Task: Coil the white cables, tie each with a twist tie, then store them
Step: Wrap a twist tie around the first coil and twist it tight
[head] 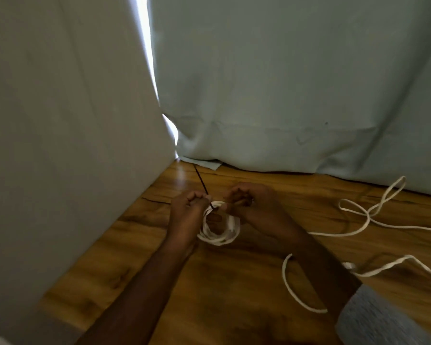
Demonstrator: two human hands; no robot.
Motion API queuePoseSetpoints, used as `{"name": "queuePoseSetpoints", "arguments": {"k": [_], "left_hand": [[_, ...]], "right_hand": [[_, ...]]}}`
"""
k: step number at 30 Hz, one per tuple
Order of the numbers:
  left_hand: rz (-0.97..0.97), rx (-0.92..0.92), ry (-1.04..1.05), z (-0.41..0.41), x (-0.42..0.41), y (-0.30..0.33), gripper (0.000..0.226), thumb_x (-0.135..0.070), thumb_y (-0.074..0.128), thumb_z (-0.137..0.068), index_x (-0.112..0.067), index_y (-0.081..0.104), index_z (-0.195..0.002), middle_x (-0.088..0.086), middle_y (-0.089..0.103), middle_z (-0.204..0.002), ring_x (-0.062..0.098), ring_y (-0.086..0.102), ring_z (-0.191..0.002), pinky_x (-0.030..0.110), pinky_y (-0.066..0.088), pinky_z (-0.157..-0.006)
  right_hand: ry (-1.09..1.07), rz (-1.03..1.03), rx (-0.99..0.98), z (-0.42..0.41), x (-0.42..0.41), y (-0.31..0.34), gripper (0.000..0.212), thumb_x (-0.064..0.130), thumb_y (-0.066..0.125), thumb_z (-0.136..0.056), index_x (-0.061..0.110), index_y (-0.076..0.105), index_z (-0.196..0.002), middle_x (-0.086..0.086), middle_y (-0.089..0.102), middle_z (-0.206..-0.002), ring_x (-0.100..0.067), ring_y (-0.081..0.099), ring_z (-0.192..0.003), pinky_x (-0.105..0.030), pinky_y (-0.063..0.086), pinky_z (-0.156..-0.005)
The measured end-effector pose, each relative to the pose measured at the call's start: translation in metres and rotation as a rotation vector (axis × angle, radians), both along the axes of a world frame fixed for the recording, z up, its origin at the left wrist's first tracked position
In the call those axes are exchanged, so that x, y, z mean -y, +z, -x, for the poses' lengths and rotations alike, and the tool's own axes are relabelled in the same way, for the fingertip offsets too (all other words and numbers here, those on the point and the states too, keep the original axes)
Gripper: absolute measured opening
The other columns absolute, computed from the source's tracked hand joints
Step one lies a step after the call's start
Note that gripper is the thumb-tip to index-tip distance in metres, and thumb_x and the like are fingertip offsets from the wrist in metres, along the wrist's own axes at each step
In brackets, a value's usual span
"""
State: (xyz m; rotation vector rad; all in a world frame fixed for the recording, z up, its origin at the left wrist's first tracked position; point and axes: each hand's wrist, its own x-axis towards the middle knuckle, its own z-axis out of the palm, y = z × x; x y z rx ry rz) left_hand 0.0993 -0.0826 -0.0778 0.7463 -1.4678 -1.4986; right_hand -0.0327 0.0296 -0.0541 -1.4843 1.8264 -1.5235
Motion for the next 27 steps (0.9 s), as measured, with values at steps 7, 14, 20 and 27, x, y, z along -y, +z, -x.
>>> {"name": "queuePoseSetpoints", "arguments": {"k": [7, 14, 20, 27], "left_hand": [[-0.076, 0.202, -0.003, -0.074, 0.039, 0.009, 0.010, 0.006, 0.055, -0.088, 0.010, 0.064, -0.086, 0.023, 0.062, -0.072, 0.027, 0.062, -0.053, 0.034, 0.055, -0.053], [0.132, 0.521, 0.176, -0.108, 0.084, -0.002, 0.012, -0.023, 0.069, -0.063, -0.012, 0.069, -0.057, 0.010, 0.070, -0.067, 0.030, 0.070, -0.072, 0.046, 0.058, -0.072], [0.252, 0.759, 0.195, -0.109, 0.099, -0.005, 0.036, -0.035, 0.079, -0.073, -0.003, 0.068, -0.063, 0.009, 0.065, -0.058, 0.016, 0.067, -0.061, 0.031, 0.051, -0.060], [0.378, 0.715, 0.257, -0.107, 0.099, 0.019, 0.022, -0.024, 0.071, -0.077, -0.008, 0.070, -0.062, 0.004, 0.069, -0.059, 0.013, 0.069, -0.062, 0.035, 0.058, -0.068]], "right_hand": [[0.067, -0.197, -0.132, -0.064, 0.049, 0.009, 0.009, 0.030, 0.078, -0.084, 0.022, 0.076, -0.080, 0.011, 0.073, -0.073, 0.000, 0.069, -0.066, -0.022, 0.053, -0.056], [-0.019, -0.240, -0.142, -0.080, 0.069, 0.004, 0.015, 0.035, 0.074, -0.087, 0.021, 0.072, -0.081, 0.006, 0.071, -0.076, -0.007, 0.067, -0.069, -0.026, 0.049, -0.060], [-0.013, -0.294, -0.238, -0.085, 0.080, -0.002, 0.012, 0.027, 0.074, -0.086, 0.016, 0.075, -0.083, 0.005, 0.071, -0.076, -0.004, 0.065, -0.068, -0.019, 0.044, -0.057], [-0.043, -0.260, -0.254, -0.082, 0.084, 0.000, 0.010, 0.018, 0.070, -0.089, 0.014, 0.074, -0.081, 0.003, 0.071, -0.077, -0.004, 0.063, -0.067, -0.015, 0.040, -0.054]]}}
